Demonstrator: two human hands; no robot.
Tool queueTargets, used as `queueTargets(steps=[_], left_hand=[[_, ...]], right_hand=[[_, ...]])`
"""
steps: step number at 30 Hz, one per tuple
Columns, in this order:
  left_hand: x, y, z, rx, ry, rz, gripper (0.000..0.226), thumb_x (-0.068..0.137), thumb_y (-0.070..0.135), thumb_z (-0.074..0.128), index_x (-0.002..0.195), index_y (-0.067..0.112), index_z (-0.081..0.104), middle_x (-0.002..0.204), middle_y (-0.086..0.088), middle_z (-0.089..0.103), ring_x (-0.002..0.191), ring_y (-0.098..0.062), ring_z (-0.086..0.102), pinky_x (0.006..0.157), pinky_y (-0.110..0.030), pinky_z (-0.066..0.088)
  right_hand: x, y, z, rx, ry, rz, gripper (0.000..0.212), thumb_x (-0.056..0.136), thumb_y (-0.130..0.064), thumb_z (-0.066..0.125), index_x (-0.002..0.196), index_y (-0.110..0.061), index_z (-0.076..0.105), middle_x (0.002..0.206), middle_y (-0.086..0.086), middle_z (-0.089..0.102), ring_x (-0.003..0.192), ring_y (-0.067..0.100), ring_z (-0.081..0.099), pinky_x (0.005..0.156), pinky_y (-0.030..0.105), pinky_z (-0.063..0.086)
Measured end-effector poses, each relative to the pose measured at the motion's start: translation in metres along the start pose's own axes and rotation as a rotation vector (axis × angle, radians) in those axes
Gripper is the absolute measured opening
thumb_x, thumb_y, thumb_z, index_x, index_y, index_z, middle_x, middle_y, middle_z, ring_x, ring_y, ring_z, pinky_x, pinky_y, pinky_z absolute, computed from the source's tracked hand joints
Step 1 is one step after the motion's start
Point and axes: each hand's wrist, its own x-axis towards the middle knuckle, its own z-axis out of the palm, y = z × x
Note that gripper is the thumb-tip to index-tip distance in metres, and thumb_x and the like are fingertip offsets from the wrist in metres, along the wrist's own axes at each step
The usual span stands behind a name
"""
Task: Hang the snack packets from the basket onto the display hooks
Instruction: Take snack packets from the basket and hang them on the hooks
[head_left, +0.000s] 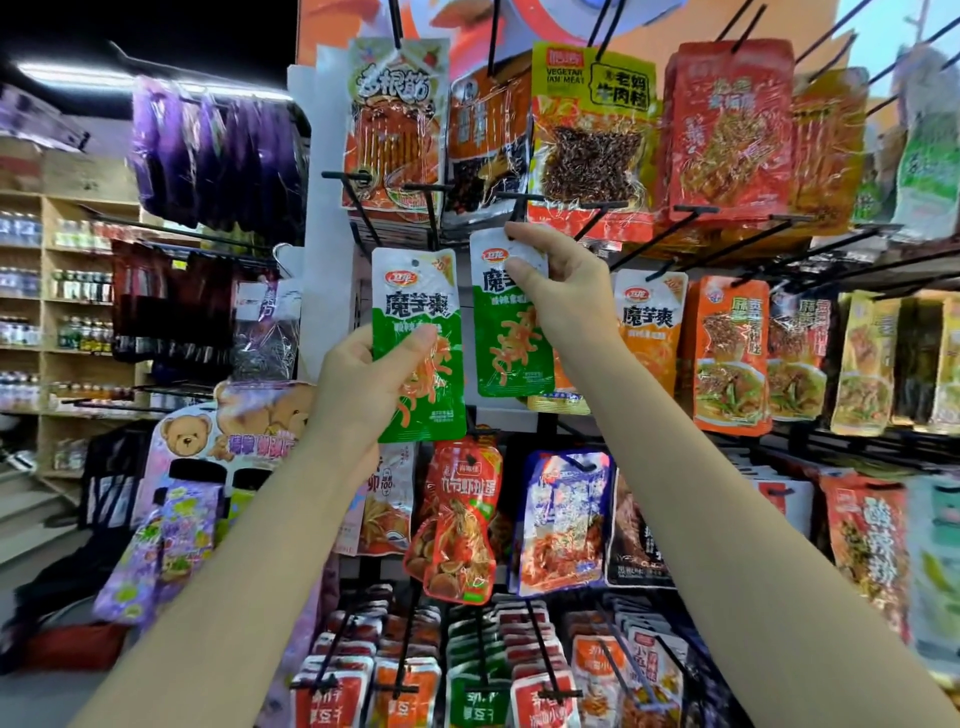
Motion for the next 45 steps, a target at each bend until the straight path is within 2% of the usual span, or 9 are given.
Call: queueTargets(steps=[6,9,12,20,24,28,32,36,45], left_hand=[[0.003,-0.004,-0.003,-0.003,0.009,-0.019,0.012,0.089,0.025,0.075,0.097,0.017,0.073,0.106,-0.016,0.076,0.105,-0.043,0.069,0.091,-0.066,0.053],[0.003,-0.004,-0.004,0.001,-0.009,-0.039,0.009,0.093,0.026,0.071,0.095,0.018,0.074,0.105,-0.016,0.076,0.104,-0.042,0.07,0.093,-0.066,0.052],[0.005,-0.005,-0.002,-0.011,-0.045,-0.065,0.009,0.095,0.022,0.067,0.094,0.017,0.074,0.099,-0.012,0.076,0.097,-0.035,0.072,0.091,-0.057,0.057],[0.02,-0.006,0.033,0.088,-0.183,0.005,0.012,0.088,0.014,0.073,0.099,0.016,0.076,0.094,-0.007,0.079,0.085,-0.021,0.076,0.079,-0.04,0.063],[0.024,-0.009,0.035,0.19,-0.237,-0.028,0.005,0.091,0.015,0.072,0.089,0.011,0.075,0.082,-0.005,0.078,0.072,-0.016,0.074,0.066,-0.03,0.062],[0.027,-0.014,0.04,0.193,-0.184,0.011,0.006,0.09,0.012,0.072,0.085,0.008,0.073,0.074,-0.003,0.076,0.066,-0.014,0.073,0.059,-0.027,0.06],[0.032,-0.016,0.044,0.216,-0.141,0.019,0.005,0.089,0.015,0.075,0.087,0.011,0.074,0.075,-0.002,0.077,0.067,-0.016,0.073,0.064,-0.034,0.06],[0.034,-0.018,0.045,0.208,-0.124,0.008,0.005,0.09,0.015,0.074,0.086,0.012,0.072,0.074,0.001,0.076,0.066,-0.014,0.072,0.064,-0.034,0.06],[0.035,-0.021,0.043,0.205,-0.119,0.013,0.006,0.09,0.015,0.075,0.086,0.012,0.072,0.074,0.001,0.076,0.066,-0.013,0.072,0.064,-0.035,0.059]], right_hand=[[0.0,0.009,0.002,-0.025,0.002,0.058,0.035,0.098,-0.014,0.065,0.132,-0.021,0.064,0.138,0.0,0.061,0.129,0.017,0.054,0.105,0.035,0.047],[0.001,0.017,0.001,-0.211,0.001,0.044,0.03,0.099,-0.018,0.063,0.128,-0.02,0.068,0.128,0.001,0.064,0.093,0.012,0.061,0.076,0.016,0.049],[-0.008,0.013,-0.005,-0.343,0.116,-0.1,0.019,0.1,-0.024,0.062,0.11,-0.015,0.074,0.107,0.001,0.055,0.079,0.004,0.054,0.071,0.01,0.043],[-0.018,0.001,-0.004,-0.054,0.007,-0.118,0.046,0.087,-0.02,0.079,0.117,-0.021,0.045,0.089,0.006,0.074,0.076,0.02,0.072,0.068,0.048,0.059],[-0.006,0.007,-0.015,-0.091,0.046,-0.206,0.036,0.091,-0.011,0.073,0.112,-0.021,0.046,0.063,0.001,0.051,0.05,0.016,0.046,0.051,0.033,0.041],[0.0,0.011,-0.013,-0.1,0.0,-0.241,0.027,0.094,-0.01,0.069,0.112,-0.025,0.055,0.079,0.006,0.06,0.064,0.027,0.057,0.058,0.04,0.046],[0.006,0.014,-0.014,-0.153,-0.054,-0.249,0.031,0.092,-0.016,0.072,0.122,-0.016,0.066,0.097,-0.021,0.061,0.082,-0.012,0.055,0.074,0.008,0.04],[0.01,0.012,-0.014,-0.139,-0.085,-0.25,0.039,0.091,-0.017,0.074,0.13,-0.016,0.066,0.125,-0.009,0.066,0.12,-0.001,0.053,0.1,0.009,0.041],[0.014,0.016,-0.009,-0.117,-0.055,-0.203,0.041,0.089,-0.018,0.076,0.129,-0.016,0.068,0.131,-0.002,0.067,0.127,0.007,0.054,0.103,0.013,0.042]])
